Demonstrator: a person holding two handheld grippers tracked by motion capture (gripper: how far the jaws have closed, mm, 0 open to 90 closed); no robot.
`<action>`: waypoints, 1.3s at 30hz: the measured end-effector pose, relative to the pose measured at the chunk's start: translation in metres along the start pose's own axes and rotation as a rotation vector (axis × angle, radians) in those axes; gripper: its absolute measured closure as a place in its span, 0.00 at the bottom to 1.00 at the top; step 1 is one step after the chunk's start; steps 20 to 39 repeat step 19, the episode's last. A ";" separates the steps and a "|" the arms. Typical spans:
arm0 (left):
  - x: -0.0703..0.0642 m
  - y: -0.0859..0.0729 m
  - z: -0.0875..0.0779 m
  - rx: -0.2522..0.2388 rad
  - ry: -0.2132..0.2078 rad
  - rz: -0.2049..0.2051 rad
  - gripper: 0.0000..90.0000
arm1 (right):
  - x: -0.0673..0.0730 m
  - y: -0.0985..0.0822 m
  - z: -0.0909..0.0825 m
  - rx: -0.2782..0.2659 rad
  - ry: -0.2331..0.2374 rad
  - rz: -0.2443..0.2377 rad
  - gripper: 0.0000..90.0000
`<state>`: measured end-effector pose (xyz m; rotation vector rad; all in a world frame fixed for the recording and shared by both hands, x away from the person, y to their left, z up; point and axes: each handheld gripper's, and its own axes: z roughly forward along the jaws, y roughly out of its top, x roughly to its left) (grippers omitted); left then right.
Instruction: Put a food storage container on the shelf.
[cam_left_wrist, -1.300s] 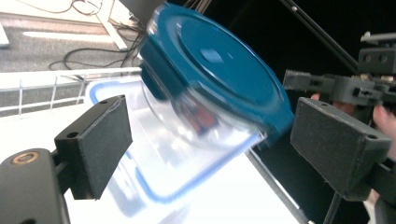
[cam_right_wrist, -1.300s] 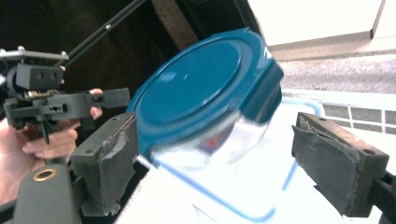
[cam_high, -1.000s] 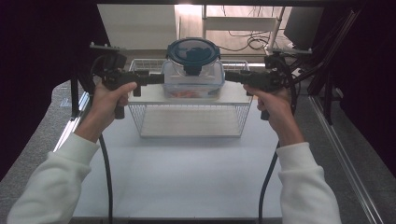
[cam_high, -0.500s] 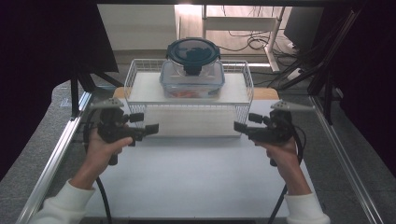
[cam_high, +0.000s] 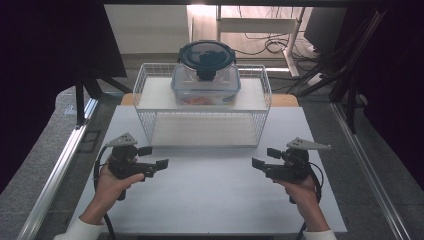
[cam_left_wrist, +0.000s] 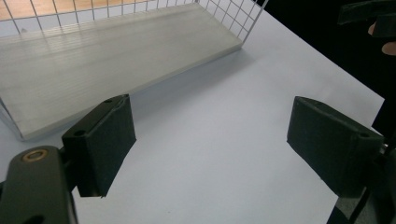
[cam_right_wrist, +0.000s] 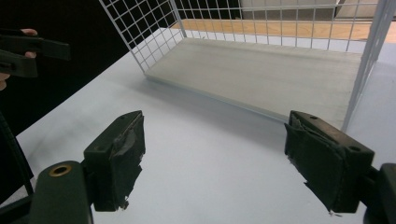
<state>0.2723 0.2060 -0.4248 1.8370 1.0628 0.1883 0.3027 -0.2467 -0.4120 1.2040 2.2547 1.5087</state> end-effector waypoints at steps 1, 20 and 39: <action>0.000 -0.001 0.001 -0.001 -0.003 -0.003 0.16 | 0.000 -0.001 0.000 0.002 -0.006 -0.002 0.22; 0.001 -0.007 0.002 0.008 0.023 -0.007 0.16 | 0.005 -0.005 0.002 0.015 -0.048 -0.057 0.20; 0.001 -0.007 0.002 0.008 0.023 -0.007 0.16 | 0.005 -0.005 0.002 0.015 -0.048 -0.057 0.20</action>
